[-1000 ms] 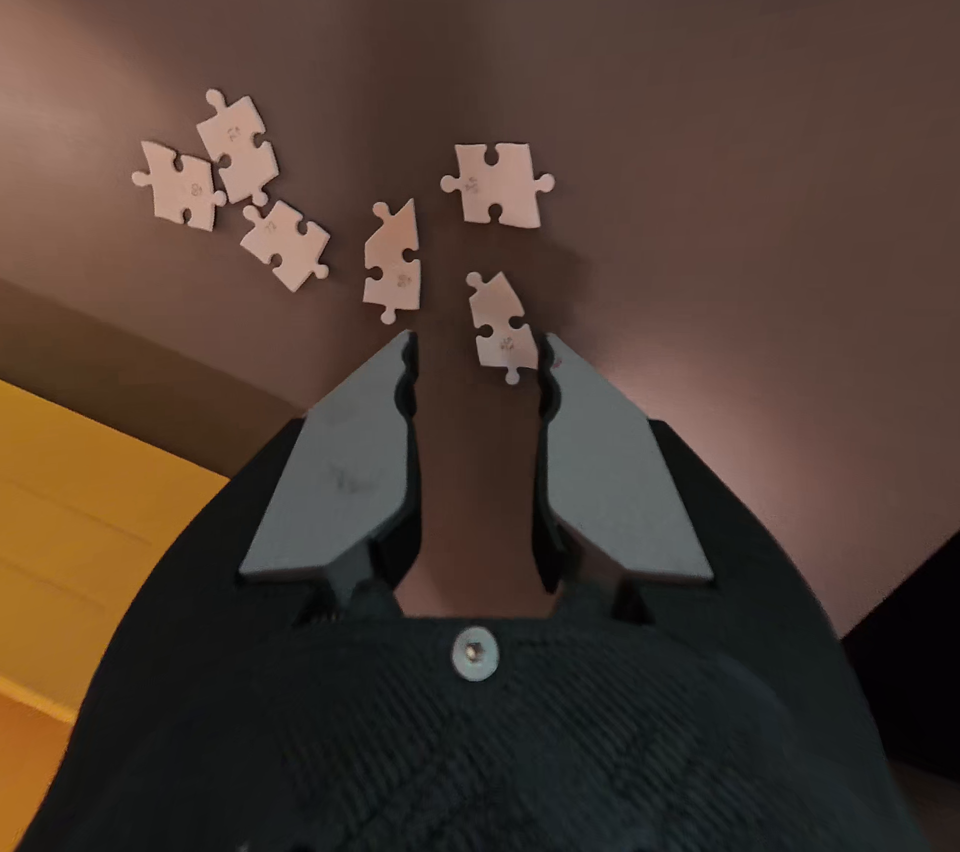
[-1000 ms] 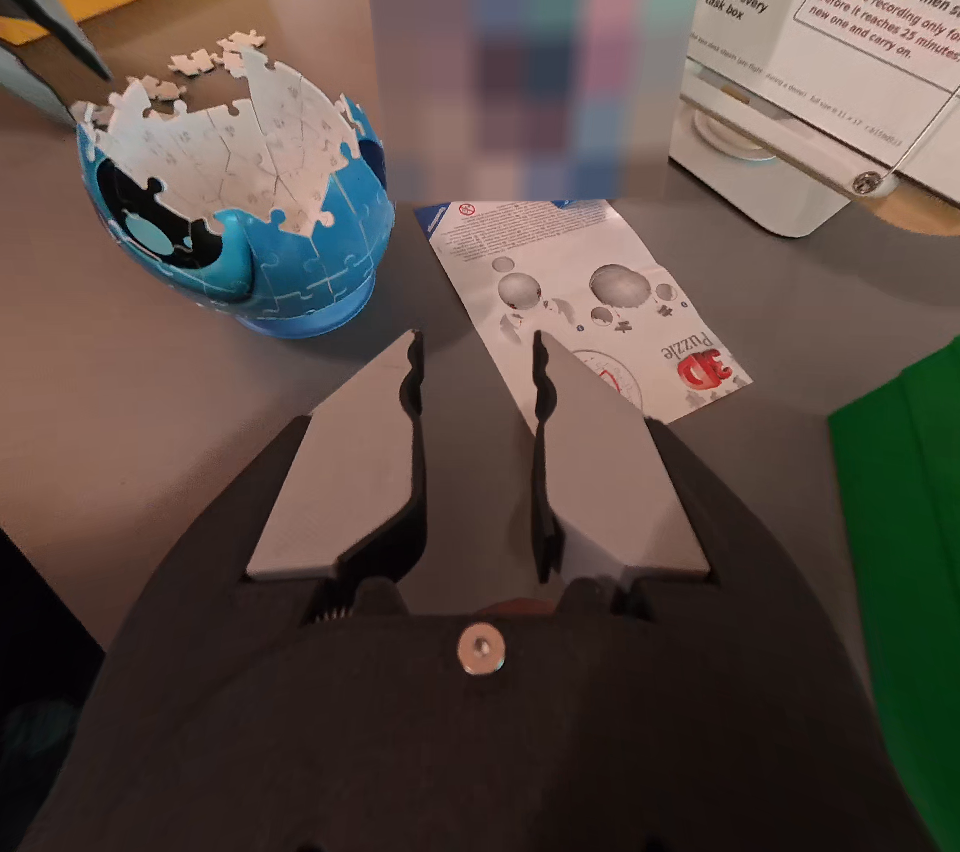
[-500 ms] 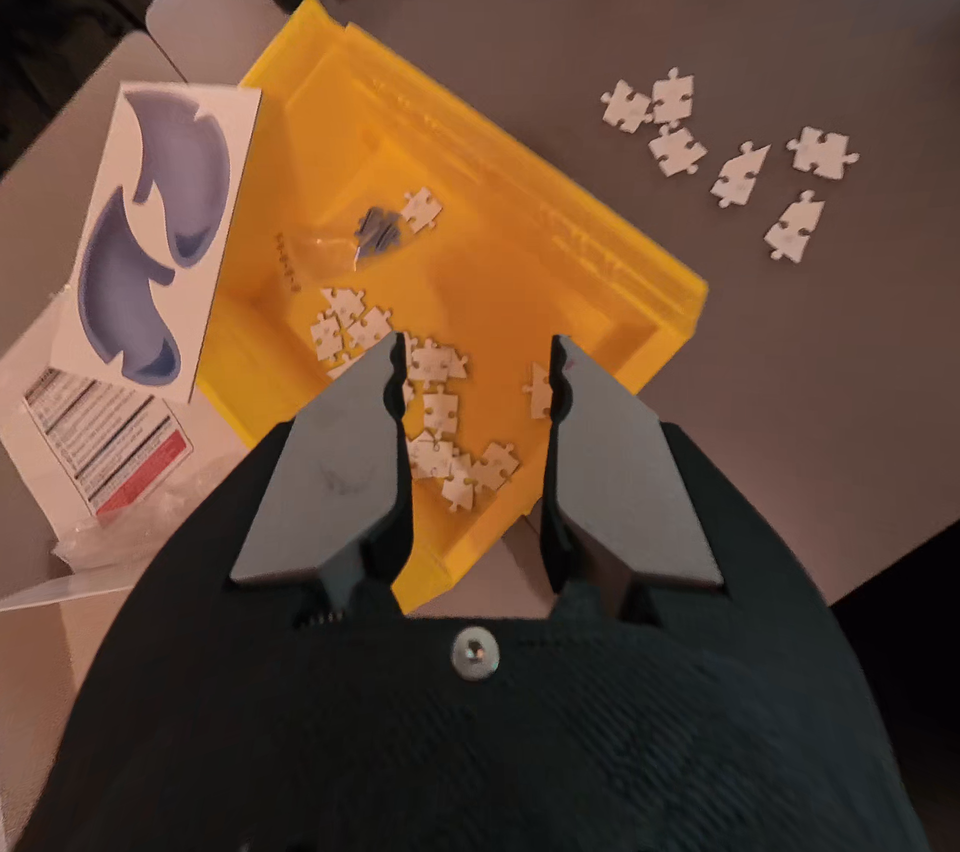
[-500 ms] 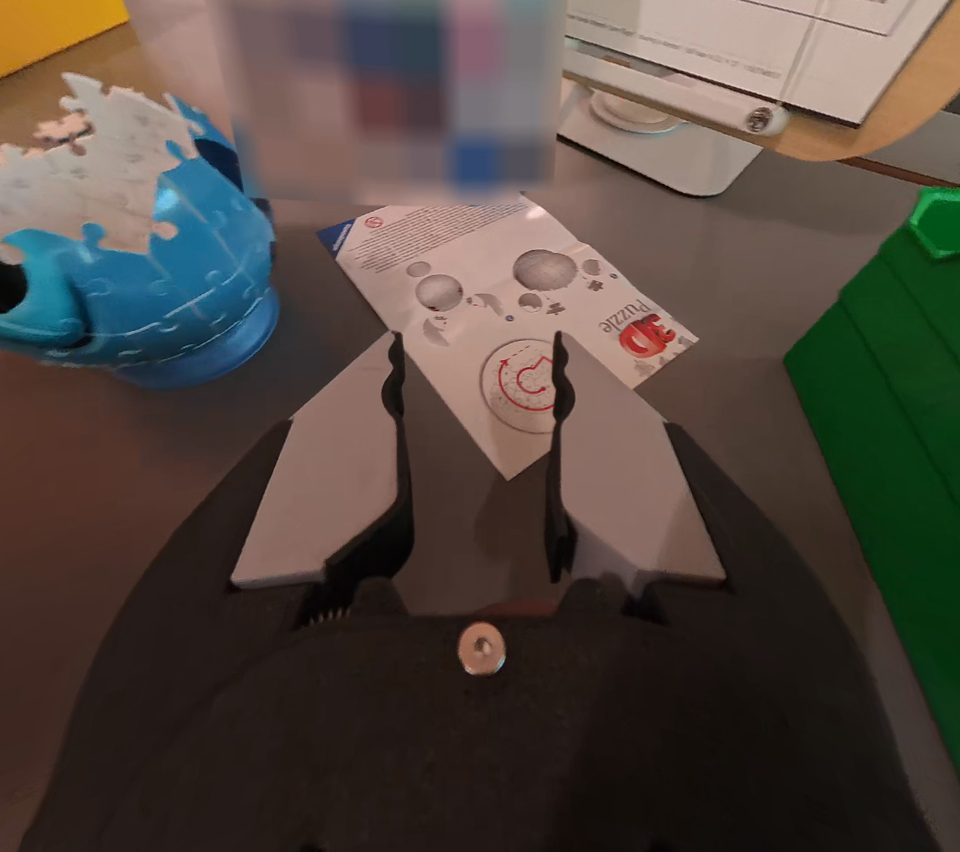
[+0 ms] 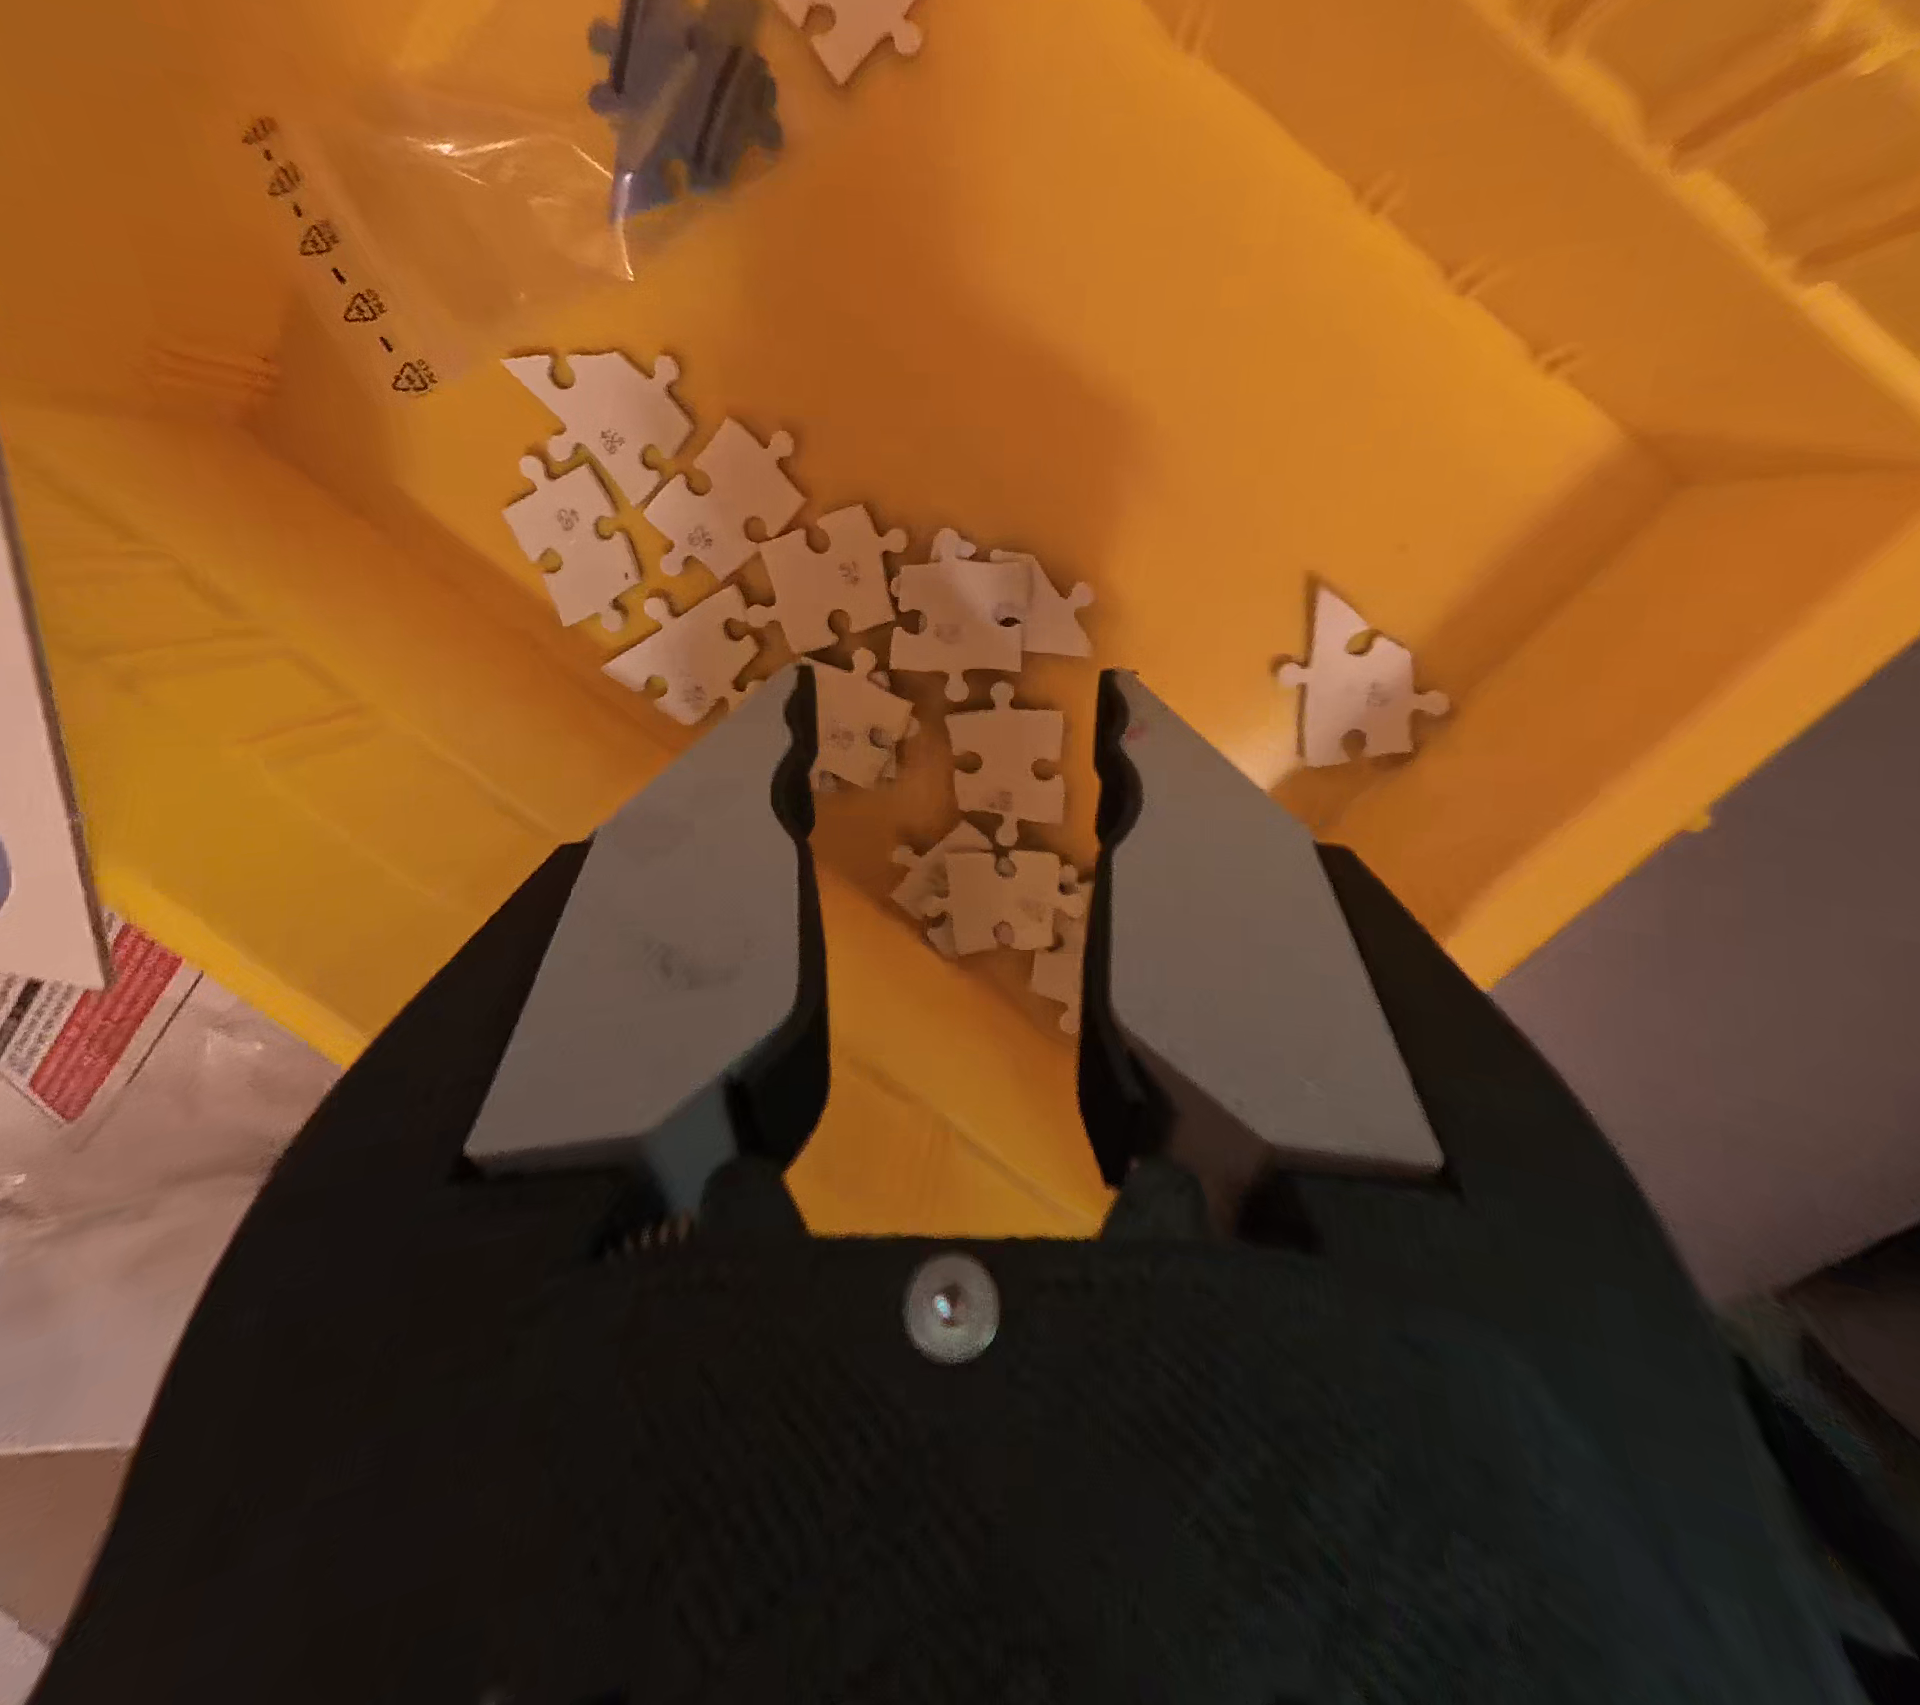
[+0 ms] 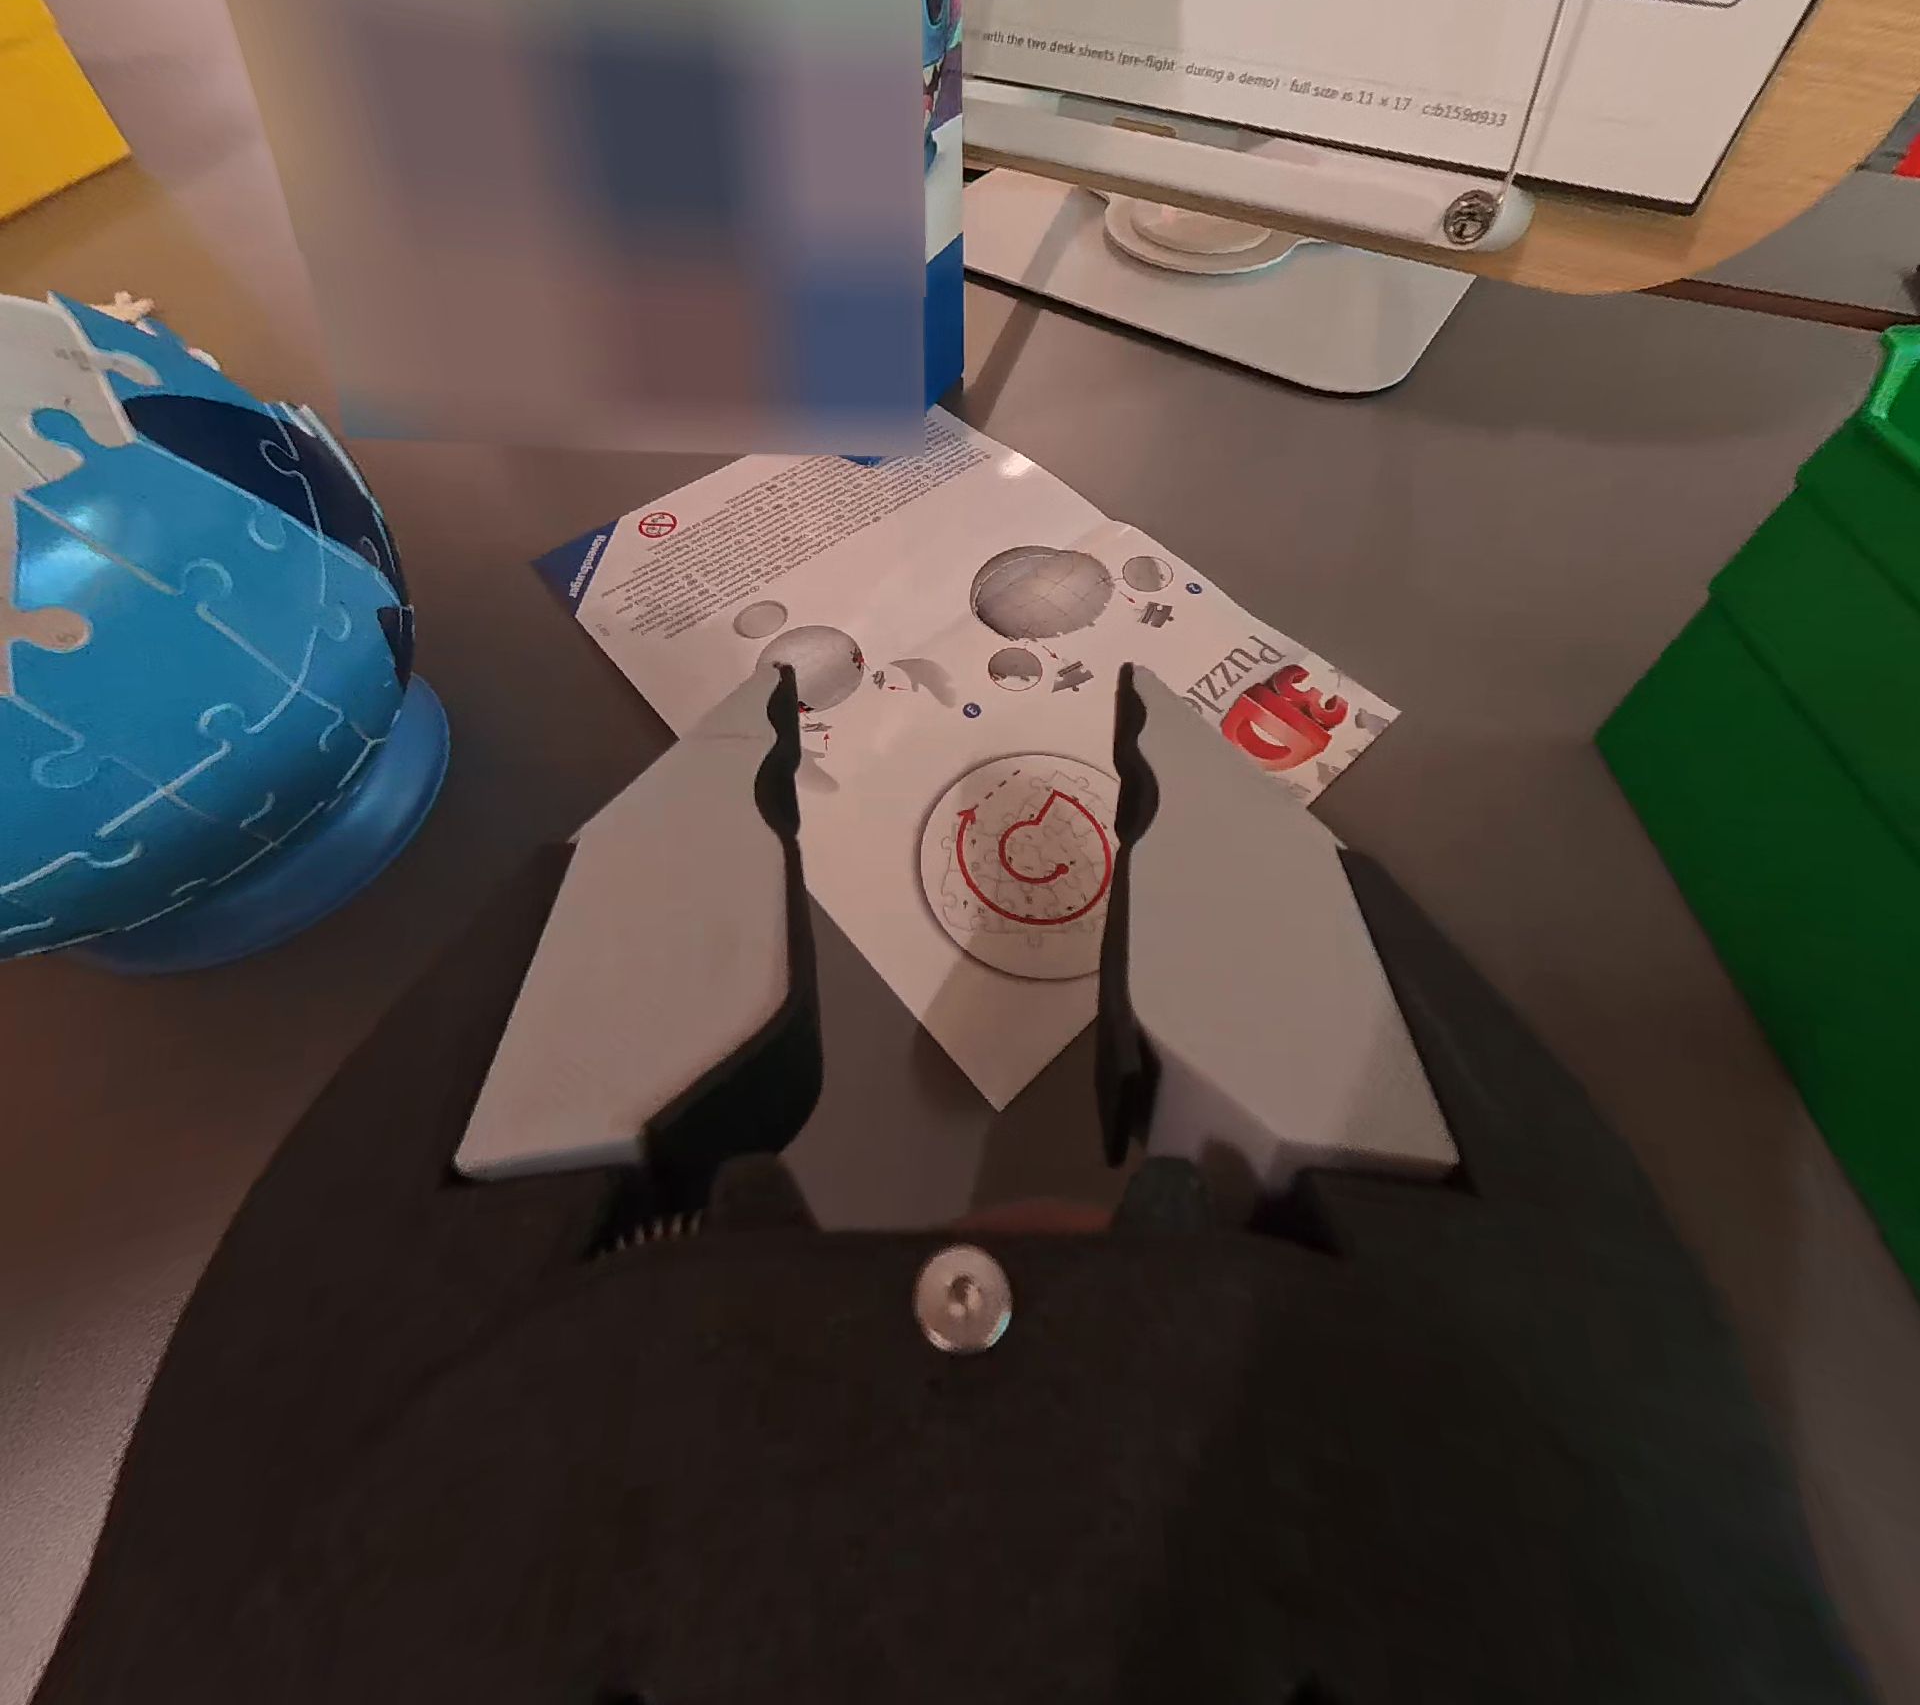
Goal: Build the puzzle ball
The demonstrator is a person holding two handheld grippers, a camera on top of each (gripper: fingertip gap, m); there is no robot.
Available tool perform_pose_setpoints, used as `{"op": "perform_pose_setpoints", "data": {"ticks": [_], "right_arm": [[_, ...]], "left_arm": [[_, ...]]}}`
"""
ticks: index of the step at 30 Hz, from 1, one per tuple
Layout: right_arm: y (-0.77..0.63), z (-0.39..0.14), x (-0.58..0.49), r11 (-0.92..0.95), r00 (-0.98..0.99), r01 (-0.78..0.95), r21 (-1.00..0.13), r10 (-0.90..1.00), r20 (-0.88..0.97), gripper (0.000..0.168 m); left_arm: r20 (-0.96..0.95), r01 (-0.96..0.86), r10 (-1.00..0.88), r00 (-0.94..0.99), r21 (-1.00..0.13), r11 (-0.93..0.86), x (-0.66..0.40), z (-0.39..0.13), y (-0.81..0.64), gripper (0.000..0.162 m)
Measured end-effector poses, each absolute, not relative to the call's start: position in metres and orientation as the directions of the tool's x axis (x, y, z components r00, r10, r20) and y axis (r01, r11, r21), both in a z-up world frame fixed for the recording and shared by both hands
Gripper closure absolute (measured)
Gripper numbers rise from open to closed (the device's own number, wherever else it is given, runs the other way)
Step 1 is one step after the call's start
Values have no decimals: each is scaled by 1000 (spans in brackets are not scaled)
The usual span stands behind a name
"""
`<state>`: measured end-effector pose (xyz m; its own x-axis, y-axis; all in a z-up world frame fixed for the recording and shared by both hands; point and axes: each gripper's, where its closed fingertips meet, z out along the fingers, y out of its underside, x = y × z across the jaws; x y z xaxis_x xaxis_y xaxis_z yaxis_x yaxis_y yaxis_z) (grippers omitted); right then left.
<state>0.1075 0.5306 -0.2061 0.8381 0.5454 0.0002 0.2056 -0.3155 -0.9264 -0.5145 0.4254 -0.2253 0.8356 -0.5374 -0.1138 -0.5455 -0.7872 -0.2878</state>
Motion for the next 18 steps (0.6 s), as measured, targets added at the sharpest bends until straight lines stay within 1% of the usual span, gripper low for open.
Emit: {"op": "perform_pose_setpoints", "data": {"ticks": [9,10,13,14,16,17,18], "right_arm": [[530,-200,111,-303,837,151,-941,545,-41,113],[530,-199,111,-299,836,147,-943,547,-43,114],[529,-197,110,-286,832,144,-947,553,-40,114],[528,-197,110,-284,830,145,-948,556,-39,115],[528,-197,109,-283,826,149,-947,562,-38,115],[528,-197,109,-283,825,153,-947,564,-35,115],[527,-198,108,-283,824,156,-946,566,-33,115]], "left_arm": [[-110,-647,-639,761,-65,-759,-512,-257,426,114],[-74,-652,-648,758,-55,-756,-508,-259,424,116],[-47,-641,-640,767,-43,-766,-506,-259,428,120],[-63,-640,-637,768,-58,-766,-506,-256,433,129],[-34,-637,-640,768,-151,-756,-495,-241,442,159],[-6,-626,-637,771,-199,-754,-488,-232,445,162],[5,-613,-630,776,-228,-757,-486,-225,448,161]]}}
